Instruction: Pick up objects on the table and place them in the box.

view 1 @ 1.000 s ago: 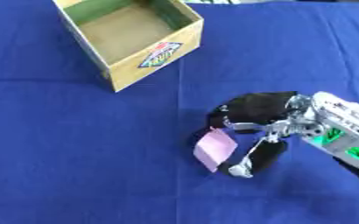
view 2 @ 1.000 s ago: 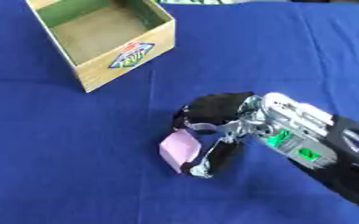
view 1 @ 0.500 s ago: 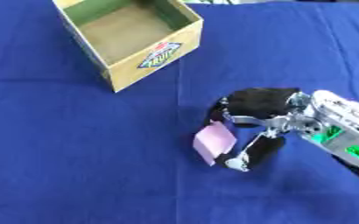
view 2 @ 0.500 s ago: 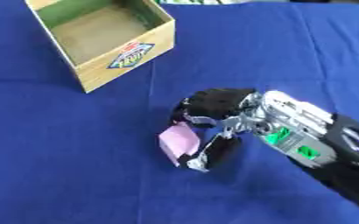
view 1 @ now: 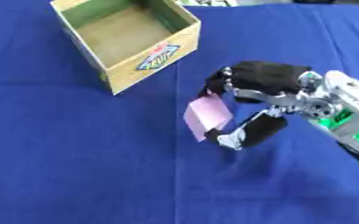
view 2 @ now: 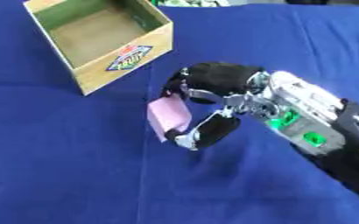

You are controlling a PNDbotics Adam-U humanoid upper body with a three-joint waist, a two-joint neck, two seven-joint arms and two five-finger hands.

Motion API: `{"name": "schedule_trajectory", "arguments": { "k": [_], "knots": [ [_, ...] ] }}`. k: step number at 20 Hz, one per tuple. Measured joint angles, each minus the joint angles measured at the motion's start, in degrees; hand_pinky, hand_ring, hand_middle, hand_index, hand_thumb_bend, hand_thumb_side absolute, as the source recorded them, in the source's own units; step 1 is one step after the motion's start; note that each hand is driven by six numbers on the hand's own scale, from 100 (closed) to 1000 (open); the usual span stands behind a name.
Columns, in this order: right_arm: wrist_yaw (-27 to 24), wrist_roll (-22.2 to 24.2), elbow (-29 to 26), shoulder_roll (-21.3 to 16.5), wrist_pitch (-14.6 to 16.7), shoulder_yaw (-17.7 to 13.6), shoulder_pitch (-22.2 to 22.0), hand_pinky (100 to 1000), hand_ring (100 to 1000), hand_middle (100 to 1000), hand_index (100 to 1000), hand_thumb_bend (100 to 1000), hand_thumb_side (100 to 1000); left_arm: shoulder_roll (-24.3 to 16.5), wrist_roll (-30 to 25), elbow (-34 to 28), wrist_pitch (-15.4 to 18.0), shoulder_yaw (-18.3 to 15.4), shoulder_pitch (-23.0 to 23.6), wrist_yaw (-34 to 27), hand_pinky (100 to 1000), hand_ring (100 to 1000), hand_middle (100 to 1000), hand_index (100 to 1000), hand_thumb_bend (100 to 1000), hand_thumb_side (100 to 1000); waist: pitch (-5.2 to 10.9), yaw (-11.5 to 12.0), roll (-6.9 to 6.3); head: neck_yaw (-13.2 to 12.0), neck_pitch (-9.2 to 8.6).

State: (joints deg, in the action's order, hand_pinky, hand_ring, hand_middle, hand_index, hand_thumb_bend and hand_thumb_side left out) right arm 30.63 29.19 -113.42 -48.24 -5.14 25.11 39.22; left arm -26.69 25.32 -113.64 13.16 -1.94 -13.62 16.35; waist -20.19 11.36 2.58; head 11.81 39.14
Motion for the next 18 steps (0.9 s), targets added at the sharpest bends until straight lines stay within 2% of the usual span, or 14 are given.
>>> {"name": "schedule_trajectory", "arguments": {
  "k": [6, 9, 13, 15, 18],
  "knots": [
    [-3.53, -0.08, 0.34, 0.09, -5.09, -2.40, 8.02, 736, 631, 495, 593, 100, 471, -0.01, -0.19, 0.00, 0.13, 0.03, -0.58, 0.00, 702, 744, 710, 735, 530, 883, -0.20, 0.71, 0.33, 1.51, -0.46],
    [-4.09, -0.39, 4.65, 1.78, -6.38, -2.77, 13.46, 737, 633, 495, 594, 100, 475, -0.02, -0.35, 0.00, 0.27, 0.33, -1.00, 0.00, 702, 744, 710, 735, 528, 884, -0.53, 1.09, 0.53, 2.61, -0.56],
    [-2.96, -1.85, 14.48, 5.48, -5.16, -2.87, 19.95, 740, 634, 496, 595, 100, 475, -0.05, -0.60, 0.00, 0.48, 0.59, -1.66, -0.14, 702, 744, 710, 735, 528, 885, -1.41, 1.72, 1.08, 4.33, -1.16],
    [-1.84, -2.95, 18.75, 7.15, -3.87, -2.88, 21.80, 744, 640, 499, 599, 100, 477, -0.05, -0.74, 0.00, 0.53, 0.67, -1.81, -0.17, 702, 744, 710, 735, 525, 885, -1.60, 1.82, 1.17, 4.91, -1.44],
    [1.20, -4.62, 25.41, 10.13, -2.14, -3.45, 26.08, 746, 640, 501, 601, 100, 483, -0.06, -1.00, 0.00, 0.68, 0.86, -2.78, -0.23, 702, 744, 710, 735, 525, 885, -2.67, 2.97, 1.74, 6.28, -2.27]
  ]
}}
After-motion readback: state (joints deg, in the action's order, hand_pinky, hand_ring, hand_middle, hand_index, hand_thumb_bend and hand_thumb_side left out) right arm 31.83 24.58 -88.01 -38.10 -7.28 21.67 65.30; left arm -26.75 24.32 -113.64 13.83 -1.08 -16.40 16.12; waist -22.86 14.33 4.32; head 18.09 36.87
